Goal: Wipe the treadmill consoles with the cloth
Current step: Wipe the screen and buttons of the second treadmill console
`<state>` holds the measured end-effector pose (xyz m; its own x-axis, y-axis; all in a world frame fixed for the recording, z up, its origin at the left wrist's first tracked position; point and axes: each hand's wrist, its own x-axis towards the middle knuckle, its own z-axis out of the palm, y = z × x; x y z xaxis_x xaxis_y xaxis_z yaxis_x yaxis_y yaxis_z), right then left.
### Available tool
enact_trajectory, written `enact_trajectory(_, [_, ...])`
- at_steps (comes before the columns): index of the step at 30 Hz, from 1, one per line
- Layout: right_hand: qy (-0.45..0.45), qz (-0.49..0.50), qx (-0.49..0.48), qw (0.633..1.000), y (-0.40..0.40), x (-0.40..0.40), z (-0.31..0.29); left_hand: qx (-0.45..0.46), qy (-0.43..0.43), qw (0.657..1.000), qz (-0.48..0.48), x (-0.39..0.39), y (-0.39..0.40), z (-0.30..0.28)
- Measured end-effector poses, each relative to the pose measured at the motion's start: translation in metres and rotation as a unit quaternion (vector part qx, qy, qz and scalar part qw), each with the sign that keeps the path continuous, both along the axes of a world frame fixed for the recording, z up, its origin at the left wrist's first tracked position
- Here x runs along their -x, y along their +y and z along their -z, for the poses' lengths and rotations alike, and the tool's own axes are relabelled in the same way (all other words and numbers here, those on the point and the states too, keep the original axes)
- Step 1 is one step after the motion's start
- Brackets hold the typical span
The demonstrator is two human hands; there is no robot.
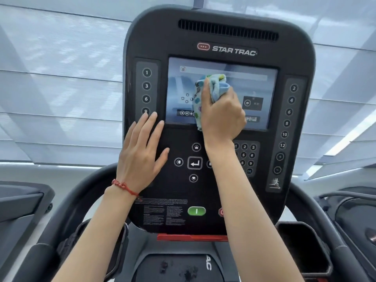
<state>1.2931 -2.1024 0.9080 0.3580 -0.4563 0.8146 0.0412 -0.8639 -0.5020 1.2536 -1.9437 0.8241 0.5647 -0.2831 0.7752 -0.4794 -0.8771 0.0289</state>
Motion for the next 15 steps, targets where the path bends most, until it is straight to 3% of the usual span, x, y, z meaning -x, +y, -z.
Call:
enact_trajectory(7, [0.059, -0.060, -0.013, 0.996, 0.029, 0.007, -0.002, 0.006, 0.000, 0.999, 0.031, 0.005, 0.025, 0.004])
enact_trajectory(10, [0.010, -0.102, -0.037, 0.994, 0.041, 0.004, -0.017, 0.013, -0.004, 0.999, 0.040, 0.004, 0.038, 0.008])
enact_trajectory(15, [-0.025, -0.102, 0.025, 0.994, 0.069, -0.027, -0.026, 0.021, 0.001, 0.999, 0.042, 0.003, 0.048, 0.016])
